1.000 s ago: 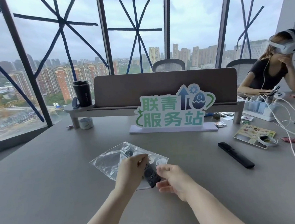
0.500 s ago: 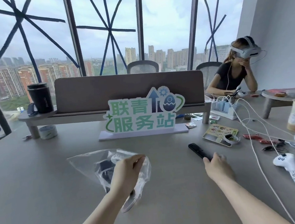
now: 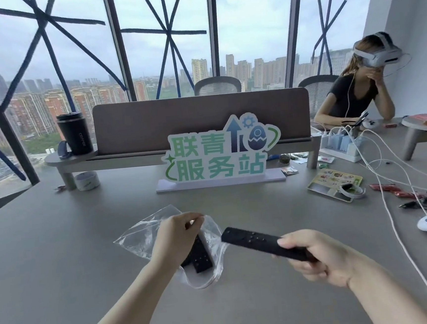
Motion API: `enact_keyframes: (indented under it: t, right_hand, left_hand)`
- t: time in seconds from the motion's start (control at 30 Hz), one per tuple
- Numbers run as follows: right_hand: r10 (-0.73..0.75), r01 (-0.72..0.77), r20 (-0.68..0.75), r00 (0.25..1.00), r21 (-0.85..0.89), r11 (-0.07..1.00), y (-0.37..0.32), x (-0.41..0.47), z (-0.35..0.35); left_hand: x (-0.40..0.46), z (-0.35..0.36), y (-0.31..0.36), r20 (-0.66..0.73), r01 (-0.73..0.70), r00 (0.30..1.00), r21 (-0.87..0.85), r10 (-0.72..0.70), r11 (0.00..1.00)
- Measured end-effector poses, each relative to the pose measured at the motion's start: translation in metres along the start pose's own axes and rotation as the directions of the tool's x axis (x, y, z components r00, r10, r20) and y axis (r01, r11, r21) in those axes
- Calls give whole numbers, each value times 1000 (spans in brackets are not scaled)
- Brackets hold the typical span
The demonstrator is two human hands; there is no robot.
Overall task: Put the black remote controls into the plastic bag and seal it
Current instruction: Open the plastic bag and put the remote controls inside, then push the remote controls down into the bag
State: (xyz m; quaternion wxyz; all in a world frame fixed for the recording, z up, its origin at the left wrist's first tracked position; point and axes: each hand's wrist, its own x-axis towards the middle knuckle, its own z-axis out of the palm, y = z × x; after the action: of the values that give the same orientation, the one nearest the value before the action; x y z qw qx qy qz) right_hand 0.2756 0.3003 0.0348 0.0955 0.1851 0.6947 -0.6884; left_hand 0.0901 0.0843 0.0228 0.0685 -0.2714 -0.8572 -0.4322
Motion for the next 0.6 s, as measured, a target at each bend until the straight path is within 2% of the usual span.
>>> enact_keyframes:
  t: [0.03, 0.1, 0.27, 0.33, 0.4, 0.43, 0.47, 0.57, 0.6]
  right_hand:
    - [26, -20, 79, 997, -76, 997, -2, -3, 16]
    - [51, -35, 118, 992, -134, 990, -3, 7, 50]
    - [-33, 32, 29, 999, 24, 999, 5, 55, 117]
    - [-127, 105, -216, 968, -111, 988, 12, 65, 123]
    - [-258, 104, -486, 835, -323, 941, 18, 66, 117]
    - [-304, 99, -532, 790, -378, 920, 19, 65, 112]
    - [-323, 93, -526, 787, -416, 905, 18, 65, 109]
    - [-315, 48, -406, 858, -546, 836, 13, 74, 111]
    - [-334, 43, -397, 855, -587, 808, 13, 82, 112]
  left_hand:
    - [-2, -2, 0, 3, -9, 1000, 7, 9, 1000]
    - [-8, -7, 2, 14, -32, 999, 21, 32, 999]
    - [-18, -18, -4, 14, -64, 998, 63, 63, 996]
    - [-21, -23, -8, 12, -52, 999, 73, 51, 996]
    - [-24, -26, -14, 17, -42, 999, 94, 40, 995]
    - [-27, -26, -18, 25, -31, 999, 99, 28, 995]
    - [-29, -26, -21, 39, -15, 999, 105, 11, 994]
    - [-38, -24, -27, 117, -28, 993, 166, 9, 986]
    - [-41, -25, -27, 149, -45, 989, 195, 16, 980]
